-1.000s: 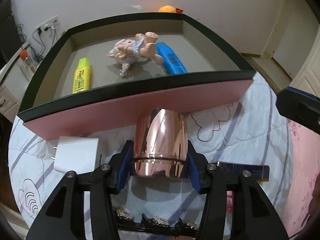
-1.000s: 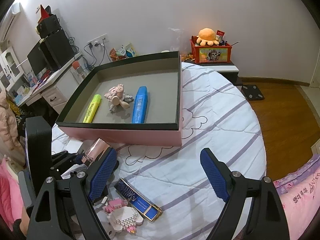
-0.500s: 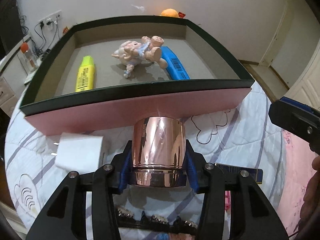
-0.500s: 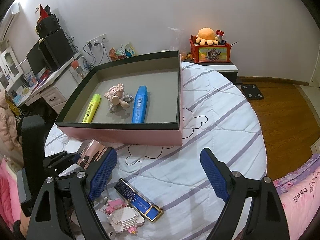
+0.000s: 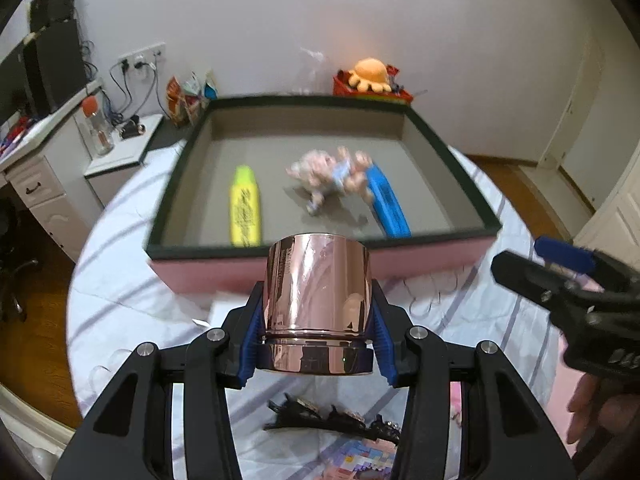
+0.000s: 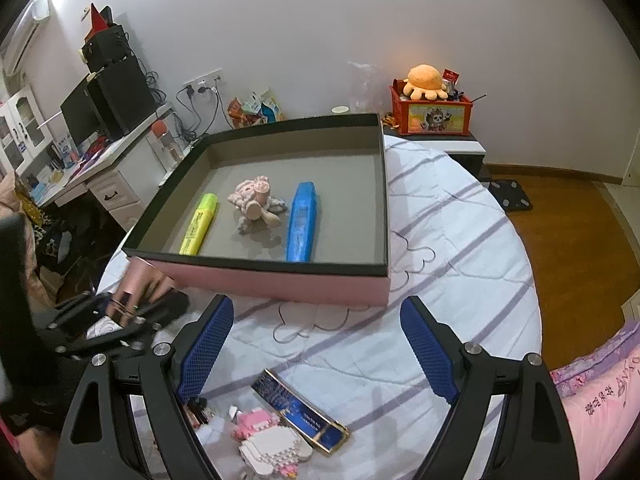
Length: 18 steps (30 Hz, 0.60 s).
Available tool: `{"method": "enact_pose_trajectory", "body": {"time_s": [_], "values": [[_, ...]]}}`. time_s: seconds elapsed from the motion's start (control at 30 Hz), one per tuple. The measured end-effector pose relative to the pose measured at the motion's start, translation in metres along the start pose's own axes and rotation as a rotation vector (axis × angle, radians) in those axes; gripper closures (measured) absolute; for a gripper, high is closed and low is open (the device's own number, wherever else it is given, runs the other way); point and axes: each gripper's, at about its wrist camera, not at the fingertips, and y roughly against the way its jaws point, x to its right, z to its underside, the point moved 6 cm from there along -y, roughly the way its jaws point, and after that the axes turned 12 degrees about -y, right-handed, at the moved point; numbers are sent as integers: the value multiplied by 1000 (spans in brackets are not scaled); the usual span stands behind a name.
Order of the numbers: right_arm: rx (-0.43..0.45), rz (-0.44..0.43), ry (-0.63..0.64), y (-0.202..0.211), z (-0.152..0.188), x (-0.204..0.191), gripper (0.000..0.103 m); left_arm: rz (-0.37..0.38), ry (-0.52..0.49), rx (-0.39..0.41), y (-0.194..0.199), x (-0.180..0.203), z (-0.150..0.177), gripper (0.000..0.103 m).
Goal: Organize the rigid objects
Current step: 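Carry the rose-gold cup with the left tool into the box and release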
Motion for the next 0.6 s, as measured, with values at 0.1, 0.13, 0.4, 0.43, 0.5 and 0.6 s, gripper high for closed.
{"method": "enact_pose_trajectory", "body": {"time_s": [0.1,0.13,0.4,0.43,0.5,0.6], "values": [[14,-5,3,-1,-9,-3,16,-16,10,23,7,-11,-15,56],[18,-6,4,-2,-12,-5,16,-23,14,29,7,-15,-21,56],[60,-18,19,-17,-53,-16,16,-25,37,15,-31,-36,-59,56],[60,-18,19,-20,-55,-16,16,-16,37,-3,-43,-37,-62,56],[59,-17,14,-27,-62,-14,16,-3,40,-31,-59,-37,-64,56],[46,-13,6,-41,-69,-10,16,7,41,-74,-83,-36,-63,56]]}}
